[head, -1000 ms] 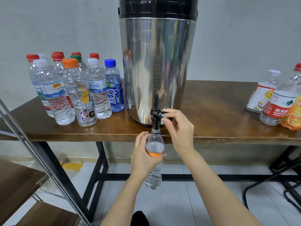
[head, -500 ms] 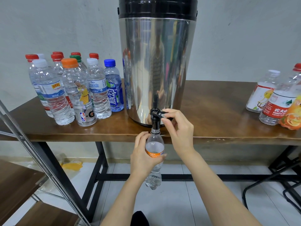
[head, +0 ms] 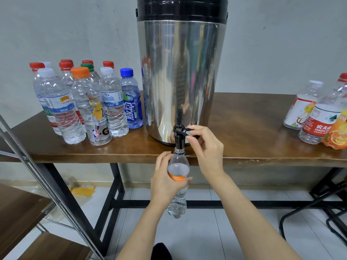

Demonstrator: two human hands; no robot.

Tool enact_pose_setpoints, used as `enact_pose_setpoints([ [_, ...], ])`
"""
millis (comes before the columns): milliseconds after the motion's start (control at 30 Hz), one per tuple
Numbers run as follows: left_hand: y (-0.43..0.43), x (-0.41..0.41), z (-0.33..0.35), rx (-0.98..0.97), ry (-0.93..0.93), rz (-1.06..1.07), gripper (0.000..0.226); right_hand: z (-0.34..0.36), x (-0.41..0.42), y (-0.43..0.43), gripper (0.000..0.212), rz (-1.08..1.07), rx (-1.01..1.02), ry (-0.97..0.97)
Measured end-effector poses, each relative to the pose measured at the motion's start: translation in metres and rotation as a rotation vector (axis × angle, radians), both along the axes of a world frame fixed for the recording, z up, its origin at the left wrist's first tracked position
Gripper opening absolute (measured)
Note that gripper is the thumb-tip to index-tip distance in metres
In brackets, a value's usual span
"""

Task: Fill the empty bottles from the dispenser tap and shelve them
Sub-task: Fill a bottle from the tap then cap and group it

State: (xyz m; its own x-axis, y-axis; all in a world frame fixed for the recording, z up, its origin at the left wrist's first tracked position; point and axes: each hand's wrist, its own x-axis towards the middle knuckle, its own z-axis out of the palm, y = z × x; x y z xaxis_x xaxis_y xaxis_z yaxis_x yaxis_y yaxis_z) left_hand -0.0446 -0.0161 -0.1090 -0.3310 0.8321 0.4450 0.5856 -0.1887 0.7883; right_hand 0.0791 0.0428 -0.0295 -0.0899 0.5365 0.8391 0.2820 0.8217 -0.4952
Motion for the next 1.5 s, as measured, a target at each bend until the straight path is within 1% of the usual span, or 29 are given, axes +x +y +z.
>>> enact_pose_setpoints([
  [633, 0.0003, 0.0001, -0.0004, 0.006, -0.001, 0.001, 0.076, -0.0009, -0.0003, -0.0001, 0.028, 0.001, -0.013, 0.006],
  [1500, 0.0008, -0.0006, -0.0016, 0.004, -0.011, -0.020, 0.078, -0.0009, 0.0000, -0.0016, 0.026, -0.009, -0.049, -0.012],
])
